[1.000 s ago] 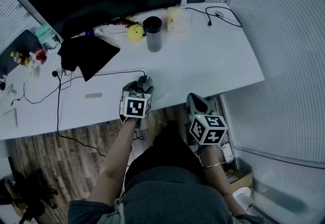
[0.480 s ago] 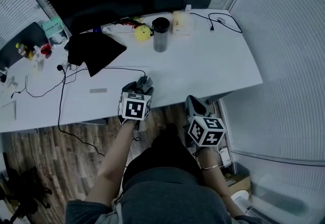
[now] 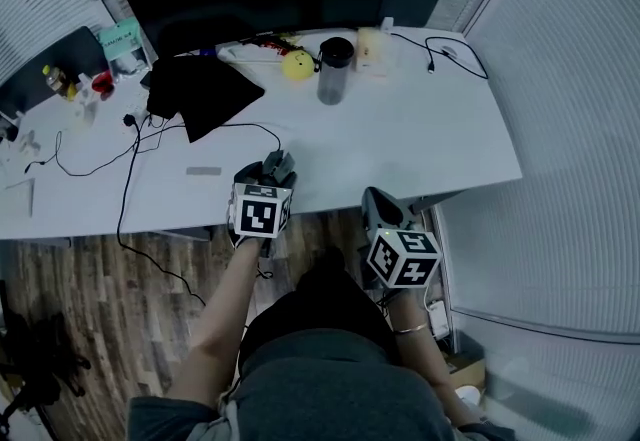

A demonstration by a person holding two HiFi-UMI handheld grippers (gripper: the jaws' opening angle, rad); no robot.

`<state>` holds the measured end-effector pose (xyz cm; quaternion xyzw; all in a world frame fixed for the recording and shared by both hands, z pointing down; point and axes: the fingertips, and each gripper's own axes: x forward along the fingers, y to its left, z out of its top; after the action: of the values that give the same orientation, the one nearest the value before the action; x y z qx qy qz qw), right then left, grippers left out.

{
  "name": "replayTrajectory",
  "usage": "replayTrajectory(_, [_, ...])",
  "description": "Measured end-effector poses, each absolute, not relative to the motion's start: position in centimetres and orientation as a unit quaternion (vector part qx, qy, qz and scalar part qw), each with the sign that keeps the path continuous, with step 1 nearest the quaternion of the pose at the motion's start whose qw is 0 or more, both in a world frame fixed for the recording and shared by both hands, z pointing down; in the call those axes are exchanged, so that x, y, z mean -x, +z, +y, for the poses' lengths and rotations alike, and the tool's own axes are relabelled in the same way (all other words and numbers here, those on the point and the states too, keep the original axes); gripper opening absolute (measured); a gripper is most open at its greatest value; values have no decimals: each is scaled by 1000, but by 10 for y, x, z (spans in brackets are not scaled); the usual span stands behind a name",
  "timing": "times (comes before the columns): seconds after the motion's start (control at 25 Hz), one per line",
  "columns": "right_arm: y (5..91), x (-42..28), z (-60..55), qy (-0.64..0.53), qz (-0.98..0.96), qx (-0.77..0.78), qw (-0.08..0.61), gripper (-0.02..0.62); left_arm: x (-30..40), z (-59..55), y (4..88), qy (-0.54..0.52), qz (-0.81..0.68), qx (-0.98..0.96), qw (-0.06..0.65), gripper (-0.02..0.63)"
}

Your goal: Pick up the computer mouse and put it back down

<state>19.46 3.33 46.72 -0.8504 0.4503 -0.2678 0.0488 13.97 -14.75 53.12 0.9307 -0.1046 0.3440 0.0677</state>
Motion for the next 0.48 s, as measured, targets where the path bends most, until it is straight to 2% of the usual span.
replayTrajectory(0.48, [464,-201,-33,-267,532,803,21,6,-105,-208,528,330,-209,-915,103,299])
